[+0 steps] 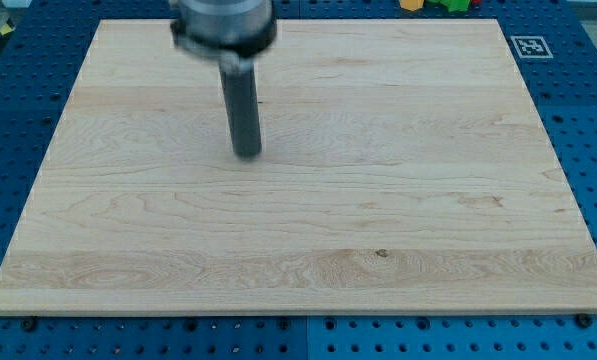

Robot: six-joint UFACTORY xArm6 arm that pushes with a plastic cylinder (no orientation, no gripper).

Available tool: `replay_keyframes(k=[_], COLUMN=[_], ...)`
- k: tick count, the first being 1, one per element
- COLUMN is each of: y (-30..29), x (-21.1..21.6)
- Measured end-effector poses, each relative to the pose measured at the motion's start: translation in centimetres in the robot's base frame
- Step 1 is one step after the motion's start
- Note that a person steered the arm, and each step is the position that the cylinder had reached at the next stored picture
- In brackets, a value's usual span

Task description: Point your arm at the top center of the board

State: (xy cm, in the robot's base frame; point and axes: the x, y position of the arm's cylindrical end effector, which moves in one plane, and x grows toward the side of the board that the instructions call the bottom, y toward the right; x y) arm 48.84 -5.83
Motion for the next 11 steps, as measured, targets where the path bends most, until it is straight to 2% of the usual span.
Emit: replay_keyframes(k=[1,3,4,5,6,7,8,9,10,11], y=[0.7,1.2,3.5,0.4,-4.2,4.3,6.5,-1.4,-3.5,3.9], x=[10.2,-10.2,0.6,3.4,-8.7,-11.8,-6.3,-1.6,-0.4,-13.7])
